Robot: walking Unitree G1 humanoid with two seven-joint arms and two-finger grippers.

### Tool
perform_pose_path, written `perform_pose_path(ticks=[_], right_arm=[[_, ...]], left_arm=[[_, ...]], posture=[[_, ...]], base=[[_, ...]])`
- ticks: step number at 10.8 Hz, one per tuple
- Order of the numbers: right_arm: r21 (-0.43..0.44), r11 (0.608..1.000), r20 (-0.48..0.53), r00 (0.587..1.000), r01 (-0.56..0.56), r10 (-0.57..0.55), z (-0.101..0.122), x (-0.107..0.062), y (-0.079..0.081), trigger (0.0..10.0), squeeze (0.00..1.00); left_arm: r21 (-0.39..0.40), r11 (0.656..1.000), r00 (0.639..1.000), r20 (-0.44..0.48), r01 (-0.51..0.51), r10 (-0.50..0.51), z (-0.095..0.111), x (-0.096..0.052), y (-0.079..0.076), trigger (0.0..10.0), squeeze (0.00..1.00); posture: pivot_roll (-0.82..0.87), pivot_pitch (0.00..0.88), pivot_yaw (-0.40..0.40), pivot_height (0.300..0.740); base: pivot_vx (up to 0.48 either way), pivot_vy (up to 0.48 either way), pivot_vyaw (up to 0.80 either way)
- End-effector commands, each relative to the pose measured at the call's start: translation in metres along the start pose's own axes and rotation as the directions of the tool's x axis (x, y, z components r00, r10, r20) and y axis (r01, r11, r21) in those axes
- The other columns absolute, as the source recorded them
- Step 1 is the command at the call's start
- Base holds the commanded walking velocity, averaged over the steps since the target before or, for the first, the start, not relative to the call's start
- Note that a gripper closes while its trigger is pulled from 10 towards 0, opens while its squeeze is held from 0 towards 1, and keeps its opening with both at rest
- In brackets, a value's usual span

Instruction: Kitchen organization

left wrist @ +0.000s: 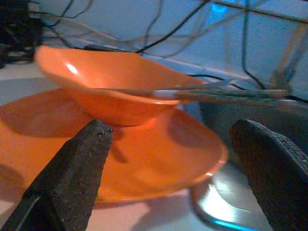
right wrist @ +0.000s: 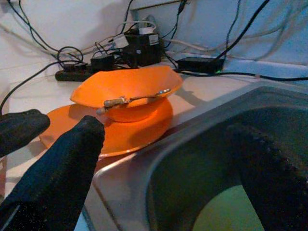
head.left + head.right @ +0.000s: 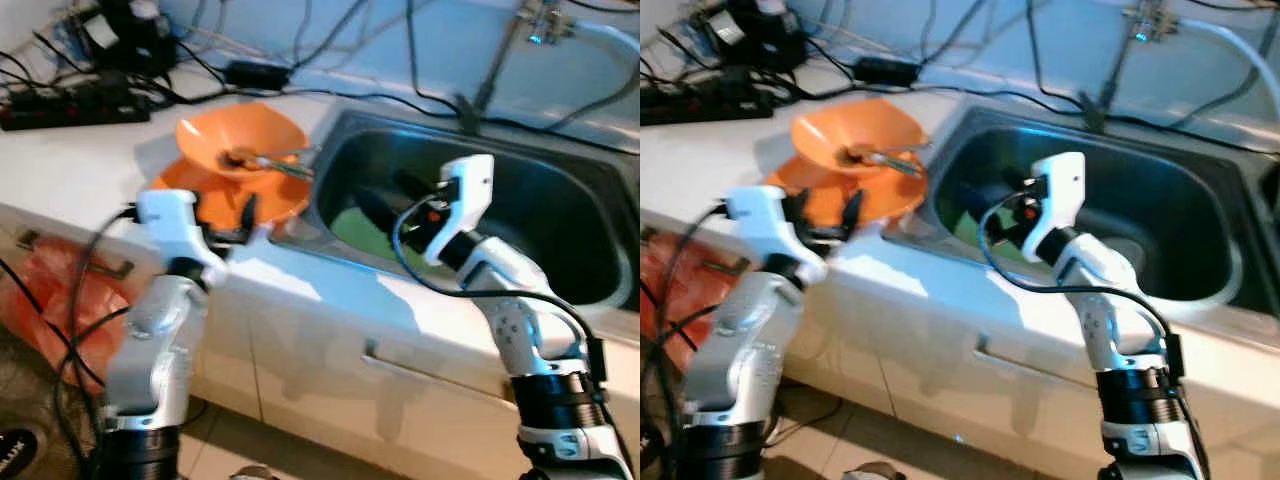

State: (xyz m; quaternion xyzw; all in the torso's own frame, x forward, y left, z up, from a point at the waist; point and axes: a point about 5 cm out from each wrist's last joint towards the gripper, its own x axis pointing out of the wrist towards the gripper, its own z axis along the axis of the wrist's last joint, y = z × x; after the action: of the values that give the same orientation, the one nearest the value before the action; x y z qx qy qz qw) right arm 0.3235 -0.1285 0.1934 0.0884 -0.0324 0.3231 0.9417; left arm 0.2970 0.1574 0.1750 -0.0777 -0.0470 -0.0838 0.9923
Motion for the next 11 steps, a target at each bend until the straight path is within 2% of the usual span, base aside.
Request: perform_pose_path(ticks=[1,6,8,9,11], right_arm=[[-0.002,1.000,0.010,1.000,0.016,-0.016,0.001,-0.003,-0.003,10.0,0.00],[0.003,1.000,0.024,1.000,0.010,-0.010,0.004,-0.001,-0.002,10.0,0.00],[0.021,1.000,0.028,1.000,-0.012,0.011,0.005,-0.001,0.000,10.0,0.00],[0.023,0.999,0.022,0.999,-0.038,0.038,0.006,-0.001,0.002,10.0,0.00],[0.019,0.999,0.011,0.999,-0.050,0.050,0.005,-0.003,0.003,10.0,0.00]], left_arm=[[0.007,1.000,1.000,0.006,-0.003,0.003,0.003,0.001,0.000,10.0,0.00],[-0.021,1.000,0.999,0.024,0.023,-0.023,0.008,0.006,-0.005,10.0,0.00],[-0.098,0.993,0.997,0.046,0.061,-0.057,0.013,0.014,-0.012,10.0,0.00],[-0.192,0.978,0.996,0.058,0.084,-0.075,0.016,0.021,-0.018,10.0,0.00],[-0.269,0.954,0.990,0.080,0.132,-0.115,0.021,0.028,-0.029,10.0,0.00]], posture=[[0.13,0.043,-0.039,0.740],[0.13,0.039,-0.041,0.740],[0.12,0.038,-0.043,0.740],[0.12,0.040,-0.043,0.740],[0.11,0.042,-0.045,0.740]], base=[[0.000,0.000,0.00],[0.000,0.000,0.00],[0.000,0.000,0.00],[0.000,0.000,0.00],[0.000,0.000,0.00]])
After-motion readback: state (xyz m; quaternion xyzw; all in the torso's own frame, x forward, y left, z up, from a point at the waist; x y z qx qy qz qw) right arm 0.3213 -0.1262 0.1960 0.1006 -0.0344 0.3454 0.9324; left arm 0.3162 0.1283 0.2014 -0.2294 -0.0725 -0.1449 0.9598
